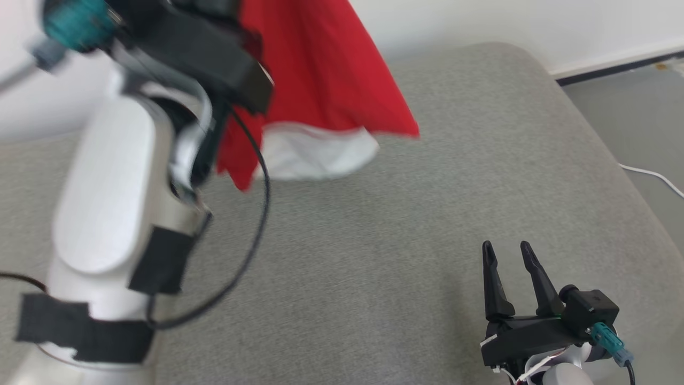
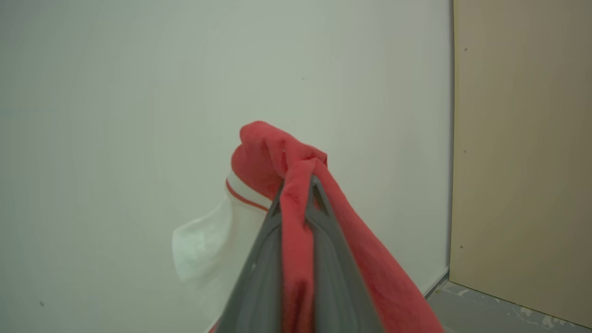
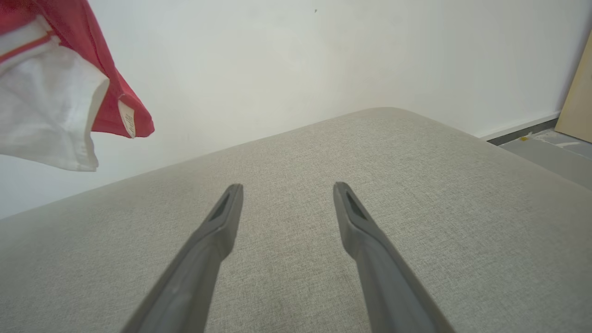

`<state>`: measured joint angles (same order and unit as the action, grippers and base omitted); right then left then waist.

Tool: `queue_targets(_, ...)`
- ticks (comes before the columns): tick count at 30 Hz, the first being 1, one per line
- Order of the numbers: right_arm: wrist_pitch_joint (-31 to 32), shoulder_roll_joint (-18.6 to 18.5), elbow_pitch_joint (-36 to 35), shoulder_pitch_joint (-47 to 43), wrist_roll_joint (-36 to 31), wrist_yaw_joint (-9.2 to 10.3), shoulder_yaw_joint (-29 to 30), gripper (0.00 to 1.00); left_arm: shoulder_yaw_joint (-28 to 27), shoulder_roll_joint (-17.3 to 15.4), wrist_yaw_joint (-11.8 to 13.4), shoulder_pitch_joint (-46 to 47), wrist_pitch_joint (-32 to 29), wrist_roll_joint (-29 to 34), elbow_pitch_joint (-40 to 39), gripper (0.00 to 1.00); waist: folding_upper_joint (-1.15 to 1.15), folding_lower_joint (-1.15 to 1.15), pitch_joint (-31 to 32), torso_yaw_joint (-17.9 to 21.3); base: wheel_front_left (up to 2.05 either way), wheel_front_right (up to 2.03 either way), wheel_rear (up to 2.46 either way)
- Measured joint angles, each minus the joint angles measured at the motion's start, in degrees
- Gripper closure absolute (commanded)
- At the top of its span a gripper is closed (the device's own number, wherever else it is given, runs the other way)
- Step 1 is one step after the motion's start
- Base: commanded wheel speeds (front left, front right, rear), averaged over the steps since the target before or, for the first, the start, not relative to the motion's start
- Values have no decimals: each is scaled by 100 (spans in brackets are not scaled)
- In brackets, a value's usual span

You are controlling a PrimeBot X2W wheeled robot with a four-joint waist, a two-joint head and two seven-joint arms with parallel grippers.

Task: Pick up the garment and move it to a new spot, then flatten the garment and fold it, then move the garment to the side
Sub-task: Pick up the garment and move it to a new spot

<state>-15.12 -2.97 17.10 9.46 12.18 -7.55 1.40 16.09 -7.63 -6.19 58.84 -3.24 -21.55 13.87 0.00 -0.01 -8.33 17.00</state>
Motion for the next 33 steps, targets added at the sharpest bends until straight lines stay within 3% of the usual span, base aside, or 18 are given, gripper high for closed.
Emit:
queue_targets(9, 0, 0, -20, -8, 86, 0, 23, 0, 99, 132, 177, -1298, 369, -203, 458, 100, 1, 1, -163, 260, 0, 0, 0)
queue_targets(19, 0, 4, 46, -5, 46, 0, 27, 0, 34, -219, 319, -2798, 850, -222, 1266, 100, 0, 1, -221, 107, 0, 0, 0)
queue_targets(21, -1, 2, 52, -5, 3, 0, 59, 0, 79, -230, 311, -2932, 948, -219, 1408, 95, 0, 1, -211, 49, 0, 0, 0)
queue_targets(22, -1, 0, 56, -4, -29, 0, 74, 0, 110, -227, 309, -2964, 994, -212, 1467, 59, 1, 1, -205, 16, 0, 0, 0)
queue_targets(23, -1, 0, 62, -4, -55, 0, 88, 0, 151, -211, 309, -2977, 1046, -179, 1519, 0, 0, 1, -196, -20, 0, 0, 0)
queue_targets(30, -1, 1, 43, -70, -176, 0, 151, 0, 160, -114, 215, -2919, 1568, -180, 1338, 0, 0, 1, -64, -330, 0, 0, 0)
queue_targets(33, 0, 3, 11, -147, -222, 0, 215, 0, 81, -194, 311, -2919, 1696, -114, 1026, 0, 0, 0, 47, -547, 0, 0, 0)
